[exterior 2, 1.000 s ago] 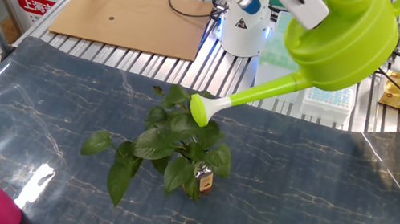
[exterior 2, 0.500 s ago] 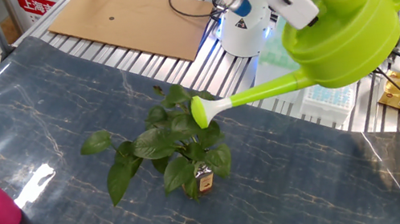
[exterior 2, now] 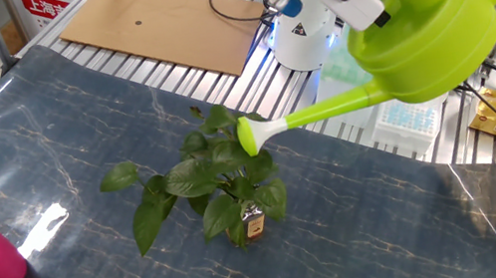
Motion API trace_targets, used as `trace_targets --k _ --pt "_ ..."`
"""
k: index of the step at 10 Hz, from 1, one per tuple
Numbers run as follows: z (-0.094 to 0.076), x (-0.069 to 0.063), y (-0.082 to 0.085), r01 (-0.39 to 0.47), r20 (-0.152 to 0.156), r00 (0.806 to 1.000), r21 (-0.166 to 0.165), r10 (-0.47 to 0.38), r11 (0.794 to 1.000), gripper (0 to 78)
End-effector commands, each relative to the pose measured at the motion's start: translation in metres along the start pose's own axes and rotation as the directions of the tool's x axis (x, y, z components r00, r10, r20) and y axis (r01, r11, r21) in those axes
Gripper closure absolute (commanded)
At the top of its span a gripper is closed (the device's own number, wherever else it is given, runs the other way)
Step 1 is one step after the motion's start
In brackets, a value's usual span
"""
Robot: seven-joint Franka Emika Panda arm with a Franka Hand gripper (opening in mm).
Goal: Water the plant
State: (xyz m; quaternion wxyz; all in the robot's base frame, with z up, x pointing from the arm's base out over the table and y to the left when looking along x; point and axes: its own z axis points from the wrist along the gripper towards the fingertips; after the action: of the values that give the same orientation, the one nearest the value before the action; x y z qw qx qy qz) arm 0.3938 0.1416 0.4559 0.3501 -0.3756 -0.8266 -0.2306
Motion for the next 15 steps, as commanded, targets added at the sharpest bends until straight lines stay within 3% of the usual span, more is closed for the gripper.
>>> trace_targets --k 1,3,9,11,12,13,15 --pt "-0.004 0.003 -0.002 -0.005 -0.001 1.000 -0.004 0.005 1.000 76.4" --pt "-0.008 0.007 -0.005 -0.014 -0.014 1.000 -0.014 0.014 1.000 76.4" --pt "-0.002 0.015 -0.003 -0.031 0.001 1.000 -0.028 0.031 0.999 76.4" --pt "0.003 0.011 0.002 -0.022 0.058 0.998 -0.011 0.022 1.000 76.4" --pt "0.003 0.011 0.002 -0.016 0.070 0.997 -0.010 0.016 1.000 76.4" --pt "0.002 0.010 0.002 -0.004 0.114 0.993 0.013 0.003 1.000 76.4" --pt "0.002 0.010 0.003 0.003 0.191 0.982 0.026 -0.008 1.000 76.4"
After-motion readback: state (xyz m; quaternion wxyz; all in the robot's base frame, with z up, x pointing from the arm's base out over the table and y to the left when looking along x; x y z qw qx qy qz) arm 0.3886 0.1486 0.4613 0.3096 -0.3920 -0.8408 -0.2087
